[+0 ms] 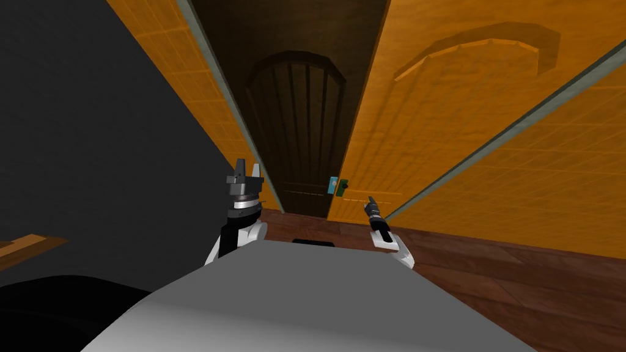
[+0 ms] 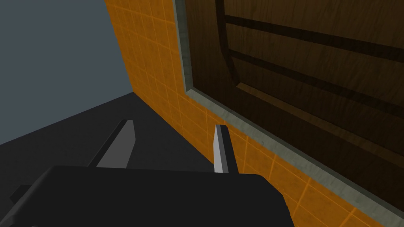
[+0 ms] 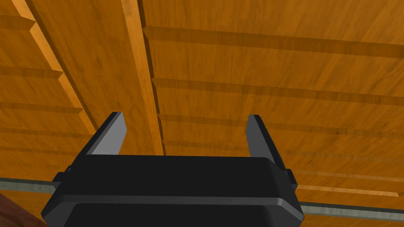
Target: Pull the door open
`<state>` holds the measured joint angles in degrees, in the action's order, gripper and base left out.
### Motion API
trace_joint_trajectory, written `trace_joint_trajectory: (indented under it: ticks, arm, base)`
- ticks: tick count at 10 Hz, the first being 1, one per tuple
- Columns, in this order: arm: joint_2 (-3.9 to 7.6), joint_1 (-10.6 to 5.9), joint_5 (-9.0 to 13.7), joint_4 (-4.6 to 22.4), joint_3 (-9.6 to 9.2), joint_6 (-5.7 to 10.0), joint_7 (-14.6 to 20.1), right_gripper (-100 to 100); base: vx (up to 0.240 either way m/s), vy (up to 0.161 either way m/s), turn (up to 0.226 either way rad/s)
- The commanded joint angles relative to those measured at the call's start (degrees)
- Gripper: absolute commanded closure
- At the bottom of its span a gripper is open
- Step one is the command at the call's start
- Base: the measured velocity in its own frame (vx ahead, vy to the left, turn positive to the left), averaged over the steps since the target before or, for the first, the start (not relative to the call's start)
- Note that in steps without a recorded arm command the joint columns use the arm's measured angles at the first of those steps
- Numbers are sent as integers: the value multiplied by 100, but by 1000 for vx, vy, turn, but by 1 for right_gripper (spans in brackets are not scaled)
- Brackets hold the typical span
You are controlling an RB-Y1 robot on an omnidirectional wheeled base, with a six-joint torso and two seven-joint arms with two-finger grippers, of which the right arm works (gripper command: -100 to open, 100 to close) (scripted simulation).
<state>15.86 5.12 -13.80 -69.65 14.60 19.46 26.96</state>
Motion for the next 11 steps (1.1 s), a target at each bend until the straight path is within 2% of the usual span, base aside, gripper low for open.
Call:
trace_joint_trajectory:
  ticks: [1, 5, 6, 7, 11]
  arm:
    - [-22, -40, 6, 24, 6, 19, -28, -100]
    - [-177, -272, -23, -34, -207, 71, -53, -100]
    - [-161, -271, -23, 8, -163, 53, -64, -100]
    - [-161, -271, -23, 8, -163, 53, -64, 100]
    - [-161, -271, -23, 8, -163, 53, -64, 100]
  base:
    - [179, -2, 45]
    - [210, 72, 126]
    - [92, 44, 41]
    - [-9, -3, -37]
    - [-27, -12, -2]
